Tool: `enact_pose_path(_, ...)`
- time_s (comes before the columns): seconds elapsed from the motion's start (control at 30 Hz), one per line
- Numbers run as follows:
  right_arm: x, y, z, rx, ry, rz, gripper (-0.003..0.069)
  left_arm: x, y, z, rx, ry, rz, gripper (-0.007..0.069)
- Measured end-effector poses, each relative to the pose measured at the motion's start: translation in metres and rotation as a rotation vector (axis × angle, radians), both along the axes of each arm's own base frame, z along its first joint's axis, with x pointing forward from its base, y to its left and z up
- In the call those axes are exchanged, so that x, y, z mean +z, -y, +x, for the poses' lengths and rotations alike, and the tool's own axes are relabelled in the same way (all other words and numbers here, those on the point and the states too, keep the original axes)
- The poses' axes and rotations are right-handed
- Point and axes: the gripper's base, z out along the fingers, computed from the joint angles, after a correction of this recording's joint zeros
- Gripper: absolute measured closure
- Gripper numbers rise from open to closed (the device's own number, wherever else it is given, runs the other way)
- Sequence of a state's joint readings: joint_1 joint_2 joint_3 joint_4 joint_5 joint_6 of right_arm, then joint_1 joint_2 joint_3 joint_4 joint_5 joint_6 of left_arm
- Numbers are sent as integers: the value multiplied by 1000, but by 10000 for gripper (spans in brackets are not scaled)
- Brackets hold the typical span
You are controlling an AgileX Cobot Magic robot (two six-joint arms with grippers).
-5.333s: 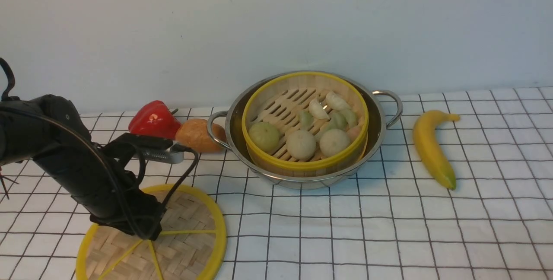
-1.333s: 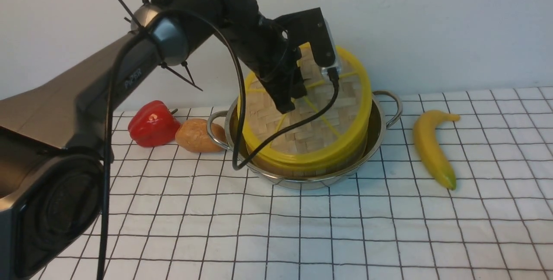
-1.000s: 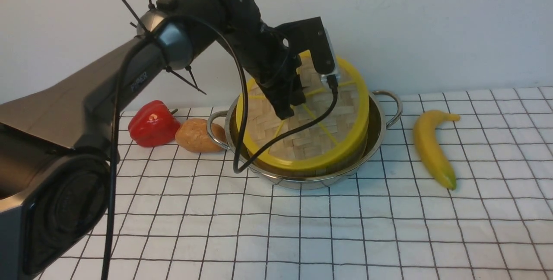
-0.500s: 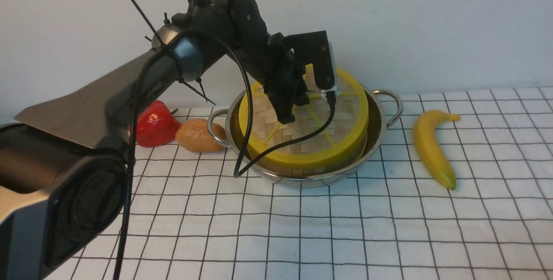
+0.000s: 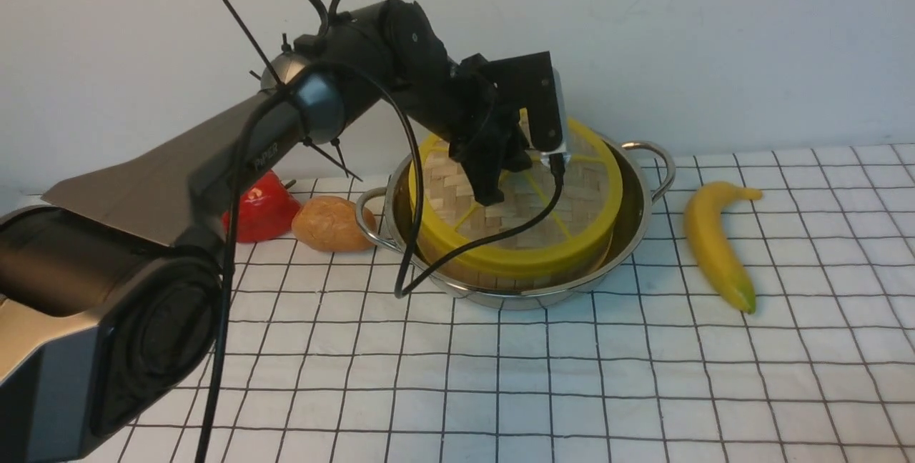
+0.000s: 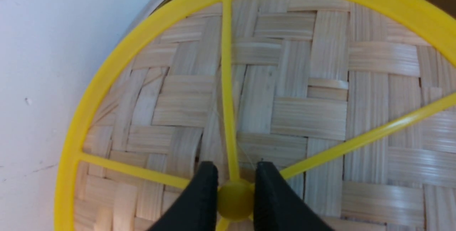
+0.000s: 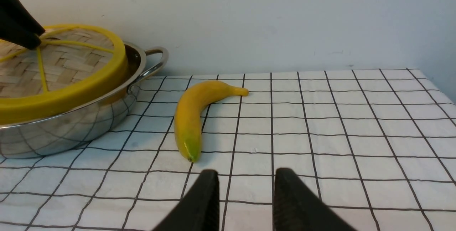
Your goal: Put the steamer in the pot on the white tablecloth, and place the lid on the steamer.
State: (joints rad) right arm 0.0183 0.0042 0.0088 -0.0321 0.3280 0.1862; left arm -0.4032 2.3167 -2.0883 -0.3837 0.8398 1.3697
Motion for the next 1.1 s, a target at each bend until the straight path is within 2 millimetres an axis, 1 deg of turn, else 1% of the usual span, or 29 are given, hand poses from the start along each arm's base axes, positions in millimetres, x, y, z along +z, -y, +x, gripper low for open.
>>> enact_pose_path(0.27, 0, 0, 0, 0, 0, 0, 419, -1, 1, 1, 53, -32, -33, 506)
enact_pose_path(0.37, 0, 0, 0, 0, 0, 0, 419, 3, 0, 0, 71, -38, -45, 484)
enact_pose_path(0.4, 0, 0, 0, 0, 0, 0, 419, 9, -1, -1, 87, -37, -52, 436)
enact_pose_path(0.43, 0, 0, 0, 0, 0, 0, 419, 10, -1, -1, 89, -37, -53, 424)
enact_pose_path(0.53, 0, 0, 0, 0, 0, 0, 419, 32, -3, -6, 123, -20, -89, 296)
enact_pose_path(0.63, 0, 0, 0, 0, 0, 0, 419, 58, -6, -13, 142, 11, -121, 219)
enact_pose_path(0.67, 0, 0, 0, 0, 0, 0, 419, 71, -8, -17, 155, 25, -142, 179)
enact_pose_path(0.7, 0, 0, 0, 0, 0, 0, 419, 82, -9, -20, 167, 36, -158, 158)
enact_pose_path(0.73, 0, 0, 0, 0, 0, 0, 419, 91, -11, -23, 179, 44, -173, 144)
enact_pose_path(0.77, 0, 0, 0, 0, 0, 0, 419, 96, -12, -25, 182, 50, -178, 140)
enact_pose_path(0.8, 0, 0, 0, 0, 0, 0, 419, 111, -15, -30, 202, 65, -197, 122)
enact_pose_path(0.93, 0, 0, 0, 0, 0, 0, 419, 150, -26, -48, 291, 64, -272, 111)
enact_pose_path(0.97, 0, 0, 0, 0, 0, 0, 419, 152, -27, -49, 295, 63, -278, 111)
enact_pose_path(1.03, 0, 0, 0, 0, 0, 0, 419, 171, -33, -60, 354, 43, -337, 111)
enact_pose_path(1.1, 0, 0, 0, 0, 0, 0, 419, 184, -36, -67, 401, 25, -391, 109)
